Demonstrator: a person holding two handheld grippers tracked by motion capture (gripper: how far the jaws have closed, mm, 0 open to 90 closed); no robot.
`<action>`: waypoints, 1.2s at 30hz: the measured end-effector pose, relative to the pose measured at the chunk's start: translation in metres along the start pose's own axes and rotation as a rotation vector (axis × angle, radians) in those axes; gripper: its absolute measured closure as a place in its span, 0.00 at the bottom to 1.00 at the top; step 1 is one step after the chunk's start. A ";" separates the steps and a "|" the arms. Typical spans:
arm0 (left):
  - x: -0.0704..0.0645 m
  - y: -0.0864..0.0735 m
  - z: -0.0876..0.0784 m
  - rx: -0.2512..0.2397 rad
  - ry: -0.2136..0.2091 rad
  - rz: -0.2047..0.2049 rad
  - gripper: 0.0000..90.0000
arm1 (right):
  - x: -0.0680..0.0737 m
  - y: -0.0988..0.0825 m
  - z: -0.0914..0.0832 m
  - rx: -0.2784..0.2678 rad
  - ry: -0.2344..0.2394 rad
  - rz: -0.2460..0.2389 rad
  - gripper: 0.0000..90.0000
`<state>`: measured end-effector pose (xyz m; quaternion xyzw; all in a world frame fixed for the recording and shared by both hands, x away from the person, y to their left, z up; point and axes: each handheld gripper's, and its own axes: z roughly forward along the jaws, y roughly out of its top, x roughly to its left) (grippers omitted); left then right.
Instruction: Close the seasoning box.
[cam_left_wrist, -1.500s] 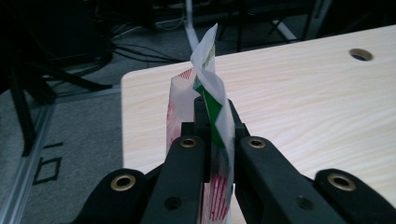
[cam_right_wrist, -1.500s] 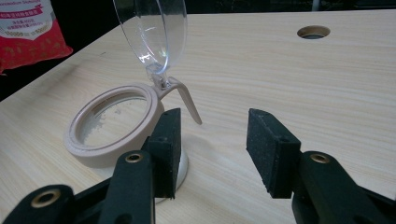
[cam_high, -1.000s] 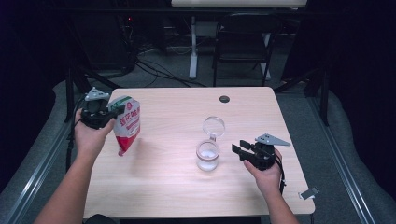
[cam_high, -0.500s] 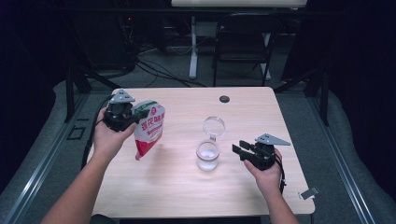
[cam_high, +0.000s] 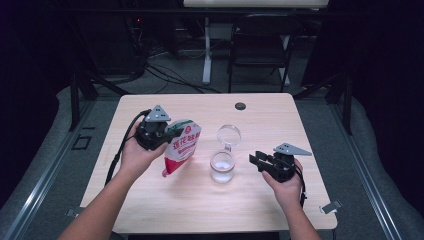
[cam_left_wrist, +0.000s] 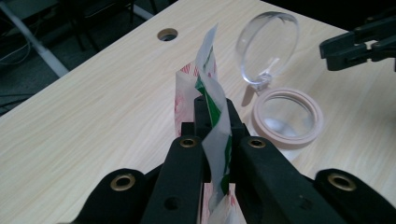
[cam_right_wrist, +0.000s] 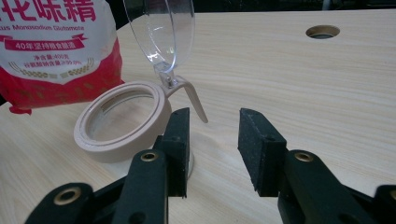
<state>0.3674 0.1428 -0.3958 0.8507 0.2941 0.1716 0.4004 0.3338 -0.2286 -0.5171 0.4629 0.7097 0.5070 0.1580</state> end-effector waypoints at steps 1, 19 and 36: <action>-0.002 -0.001 0.001 0.002 -0.007 0.006 1.00 | 0.000 0.000 0.000 0.001 0.000 0.000 0.71; -0.032 -0.070 0.011 -0.059 -0.063 -0.003 0.99 | 0.030 0.021 -0.015 0.004 0.055 -0.099 0.85; -0.047 -0.086 0.021 -0.133 -0.128 -0.028 0.98 | 0.111 0.046 0.020 0.118 0.312 -0.244 0.90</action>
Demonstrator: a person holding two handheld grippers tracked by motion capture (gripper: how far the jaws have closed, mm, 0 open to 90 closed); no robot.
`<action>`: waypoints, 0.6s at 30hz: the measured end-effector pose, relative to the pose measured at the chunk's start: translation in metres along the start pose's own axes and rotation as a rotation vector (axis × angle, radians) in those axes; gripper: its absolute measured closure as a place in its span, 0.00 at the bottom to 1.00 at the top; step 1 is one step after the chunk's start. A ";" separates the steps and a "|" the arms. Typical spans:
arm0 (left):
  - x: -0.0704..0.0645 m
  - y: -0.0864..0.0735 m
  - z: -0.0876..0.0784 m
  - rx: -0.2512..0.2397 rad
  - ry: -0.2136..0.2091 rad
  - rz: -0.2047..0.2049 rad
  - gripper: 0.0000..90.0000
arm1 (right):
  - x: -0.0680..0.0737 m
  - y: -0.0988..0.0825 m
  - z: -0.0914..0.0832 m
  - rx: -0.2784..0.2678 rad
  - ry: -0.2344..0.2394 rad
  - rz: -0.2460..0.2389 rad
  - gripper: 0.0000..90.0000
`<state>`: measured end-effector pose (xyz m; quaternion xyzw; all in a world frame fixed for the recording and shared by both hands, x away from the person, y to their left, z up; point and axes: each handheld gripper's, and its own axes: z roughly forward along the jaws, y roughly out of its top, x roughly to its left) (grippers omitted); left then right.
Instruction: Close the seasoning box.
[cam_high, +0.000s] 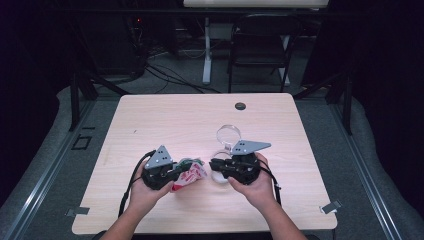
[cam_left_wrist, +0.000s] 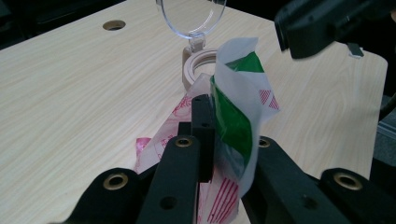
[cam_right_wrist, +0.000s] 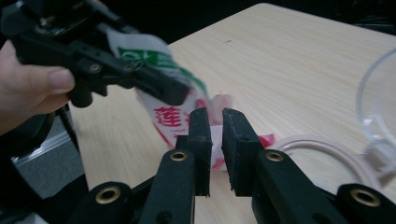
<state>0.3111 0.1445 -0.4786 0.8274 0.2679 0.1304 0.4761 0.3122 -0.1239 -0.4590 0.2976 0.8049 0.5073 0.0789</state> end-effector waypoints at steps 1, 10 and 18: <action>0.000 -0.001 0.000 -0.003 -0.003 -0.007 0.98 | 0.003 0.000 0.002 0.011 0.006 -0.008 0.90; 0.000 -0.001 -0.001 -0.006 0.001 -0.015 0.98 | 0.009 -0.004 0.014 0.045 0.025 -0.030 0.89; -0.002 -0.003 0.000 -0.017 -0.002 -0.018 0.97 | 0.009 -0.007 0.029 0.068 0.029 -0.030 0.90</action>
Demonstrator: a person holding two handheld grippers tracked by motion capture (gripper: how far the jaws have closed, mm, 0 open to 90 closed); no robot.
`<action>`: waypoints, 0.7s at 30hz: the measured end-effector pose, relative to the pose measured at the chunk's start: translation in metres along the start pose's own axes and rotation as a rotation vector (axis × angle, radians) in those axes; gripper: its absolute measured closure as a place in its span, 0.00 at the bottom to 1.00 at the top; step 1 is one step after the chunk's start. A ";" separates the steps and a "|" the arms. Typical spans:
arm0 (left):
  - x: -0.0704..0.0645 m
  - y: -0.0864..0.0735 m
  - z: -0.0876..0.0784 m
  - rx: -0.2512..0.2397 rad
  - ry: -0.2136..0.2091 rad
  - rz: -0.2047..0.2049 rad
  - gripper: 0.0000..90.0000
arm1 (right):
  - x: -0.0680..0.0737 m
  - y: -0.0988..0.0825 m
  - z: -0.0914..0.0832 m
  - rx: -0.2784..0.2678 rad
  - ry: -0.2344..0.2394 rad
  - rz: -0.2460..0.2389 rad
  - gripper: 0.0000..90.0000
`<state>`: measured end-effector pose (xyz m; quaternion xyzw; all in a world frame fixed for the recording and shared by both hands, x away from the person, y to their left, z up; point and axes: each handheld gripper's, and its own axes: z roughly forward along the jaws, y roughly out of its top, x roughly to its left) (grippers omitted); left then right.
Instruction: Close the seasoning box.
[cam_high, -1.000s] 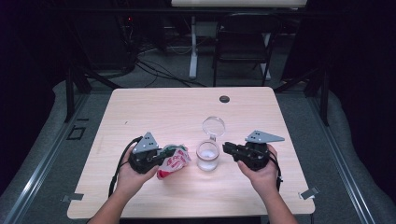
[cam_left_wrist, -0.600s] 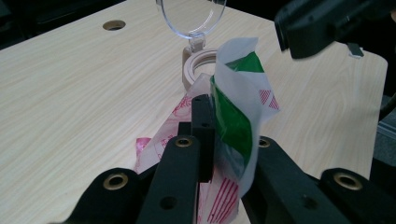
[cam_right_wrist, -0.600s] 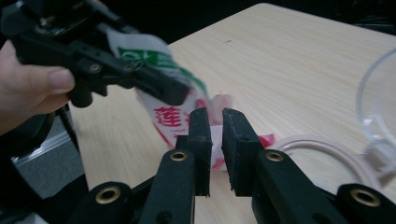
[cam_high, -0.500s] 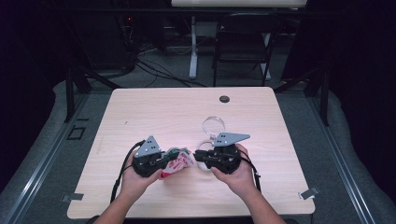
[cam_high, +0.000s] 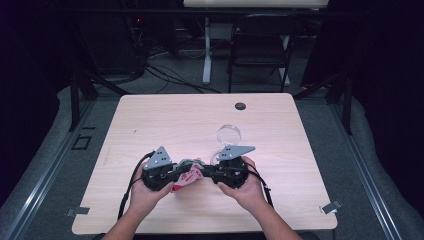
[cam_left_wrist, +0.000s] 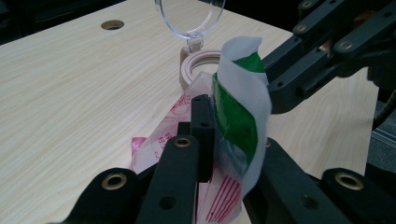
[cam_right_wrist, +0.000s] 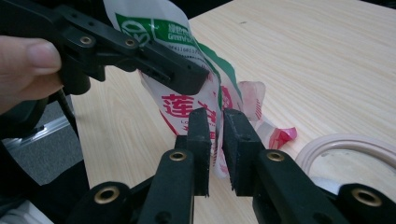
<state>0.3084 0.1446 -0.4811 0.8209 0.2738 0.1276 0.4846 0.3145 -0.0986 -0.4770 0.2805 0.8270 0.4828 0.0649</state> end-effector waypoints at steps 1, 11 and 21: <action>0.000 0.000 0.000 0.000 -0.002 -0.001 0.97 | 0.000 0.000 0.002 0.008 0.000 -0.005 0.91; -0.004 -0.005 -0.002 0.007 0.004 0.000 0.92 | -0.002 -0.002 0.021 0.052 0.005 -0.010 1.00; -0.004 -0.025 -0.002 0.003 0.053 0.001 0.63 | -0.006 0.002 0.023 0.041 0.021 -0.003 1.00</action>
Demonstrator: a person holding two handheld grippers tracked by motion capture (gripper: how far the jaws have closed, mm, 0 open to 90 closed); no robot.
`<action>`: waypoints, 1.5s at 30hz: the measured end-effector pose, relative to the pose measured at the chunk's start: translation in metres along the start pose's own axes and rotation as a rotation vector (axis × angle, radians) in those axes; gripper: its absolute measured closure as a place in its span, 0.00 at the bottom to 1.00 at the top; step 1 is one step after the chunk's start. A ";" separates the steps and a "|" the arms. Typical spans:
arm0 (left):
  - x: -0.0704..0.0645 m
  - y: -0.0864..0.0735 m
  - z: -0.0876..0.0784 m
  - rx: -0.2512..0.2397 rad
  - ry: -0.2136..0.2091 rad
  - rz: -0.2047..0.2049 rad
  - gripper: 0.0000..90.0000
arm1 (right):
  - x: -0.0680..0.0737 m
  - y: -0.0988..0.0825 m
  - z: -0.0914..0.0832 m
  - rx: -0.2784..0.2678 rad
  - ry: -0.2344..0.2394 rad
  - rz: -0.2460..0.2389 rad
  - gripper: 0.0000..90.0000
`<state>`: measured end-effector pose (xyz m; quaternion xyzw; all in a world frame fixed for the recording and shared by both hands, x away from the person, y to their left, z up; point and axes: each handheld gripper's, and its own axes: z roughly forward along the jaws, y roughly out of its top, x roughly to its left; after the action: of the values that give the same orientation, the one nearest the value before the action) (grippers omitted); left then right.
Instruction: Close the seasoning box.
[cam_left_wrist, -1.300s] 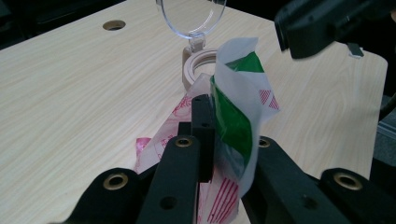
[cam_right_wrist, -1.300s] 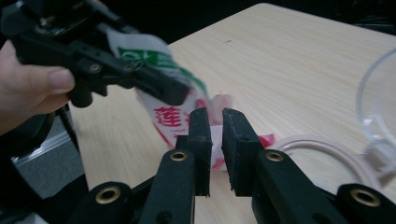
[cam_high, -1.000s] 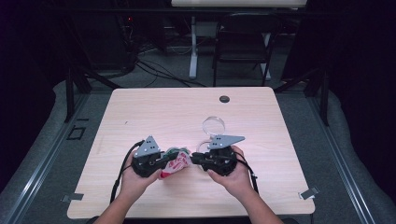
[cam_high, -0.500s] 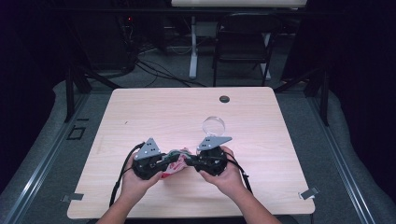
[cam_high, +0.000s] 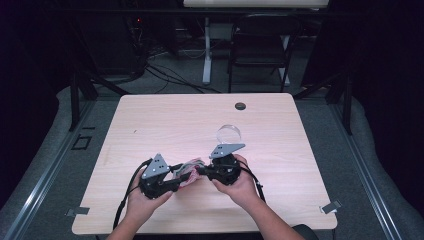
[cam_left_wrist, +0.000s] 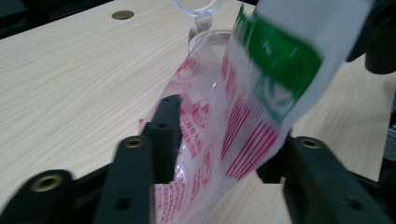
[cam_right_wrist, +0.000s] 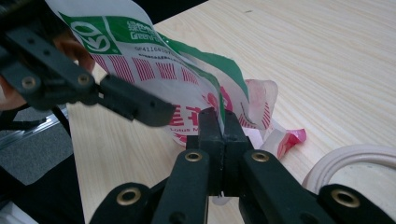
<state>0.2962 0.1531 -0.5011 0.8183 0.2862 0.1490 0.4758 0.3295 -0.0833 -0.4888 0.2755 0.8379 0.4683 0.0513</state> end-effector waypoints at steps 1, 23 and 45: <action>0.001 -0.003 0.001 0.000 -0.002 -0.007 0.60 | 0.000 0.000 0.000 0.001 0.001 -0.003 1.00; 0.024 -0.050 0.033 0.099 0.040 -0.085 0.35 | -0.002 0.003 0.002 -0.009 0.024 -0.012 1.00; 0.030 -0.057 0.057 0.166 0.036 -0.086 0.33 | -0.001 -0.001 -0.001 -0.013 0.013 -0.011 1.00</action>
<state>0.3303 0.1537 -0.5800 0.8391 0.3407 0.1188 0.4071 0.3295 -0.0847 -0.4896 0.2673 0.8368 0.4752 0.0502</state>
